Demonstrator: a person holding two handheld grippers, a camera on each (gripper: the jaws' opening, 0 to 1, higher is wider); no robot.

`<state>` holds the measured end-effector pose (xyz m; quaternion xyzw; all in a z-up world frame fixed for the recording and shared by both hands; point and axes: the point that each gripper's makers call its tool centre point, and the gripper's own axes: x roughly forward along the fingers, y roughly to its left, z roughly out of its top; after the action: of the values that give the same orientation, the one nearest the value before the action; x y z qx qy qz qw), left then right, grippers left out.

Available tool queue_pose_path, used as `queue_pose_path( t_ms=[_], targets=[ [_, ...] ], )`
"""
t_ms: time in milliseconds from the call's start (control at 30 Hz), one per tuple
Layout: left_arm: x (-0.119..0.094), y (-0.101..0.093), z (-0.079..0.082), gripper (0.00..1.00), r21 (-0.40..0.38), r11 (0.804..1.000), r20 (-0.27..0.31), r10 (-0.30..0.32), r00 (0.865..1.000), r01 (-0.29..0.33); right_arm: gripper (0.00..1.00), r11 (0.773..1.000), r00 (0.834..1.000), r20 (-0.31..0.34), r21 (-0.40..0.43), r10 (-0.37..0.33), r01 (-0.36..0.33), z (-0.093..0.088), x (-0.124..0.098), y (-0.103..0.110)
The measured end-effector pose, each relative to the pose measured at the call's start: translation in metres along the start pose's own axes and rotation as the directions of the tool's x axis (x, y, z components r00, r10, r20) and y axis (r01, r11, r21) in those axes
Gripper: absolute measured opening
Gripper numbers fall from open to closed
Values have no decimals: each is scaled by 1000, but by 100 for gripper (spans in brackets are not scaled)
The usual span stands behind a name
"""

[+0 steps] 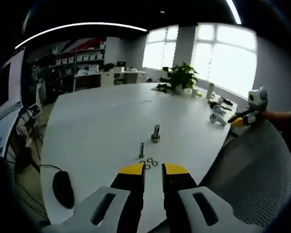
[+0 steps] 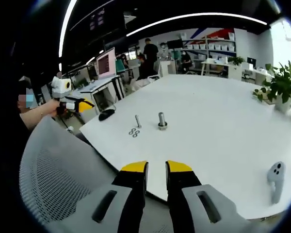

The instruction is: Place the washer onto the threaded stud by aligning its center hole with the stud, sliding it down to the base, and recovering from edge contact or off-axis alignment until the washer reaches the visible bottom stop.

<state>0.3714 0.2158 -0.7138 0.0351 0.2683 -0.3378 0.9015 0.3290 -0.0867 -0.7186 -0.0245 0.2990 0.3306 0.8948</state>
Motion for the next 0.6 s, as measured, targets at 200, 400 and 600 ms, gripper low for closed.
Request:
queue_pose_path(
  t_ms=[200, 400, 600],
  targets=[
    [40, 2, -15, 12, 157, 985, -152, -43, 987, 67, 17, 997, 999, -9, 53, 51, -50, -6, -1, 1],
    [73, 1, -22, 12, 192, 972, -230, -90, 969, 136, 17, 997, 1000, -9, 82, 0, 0, -6, -1, -6],
    [95, 15, -31, 12, 218, 963, -304, -89, 949, 160, 16, 996, 1000, -13, 85, -19, 20, -6, -1, -8]
  ],
)
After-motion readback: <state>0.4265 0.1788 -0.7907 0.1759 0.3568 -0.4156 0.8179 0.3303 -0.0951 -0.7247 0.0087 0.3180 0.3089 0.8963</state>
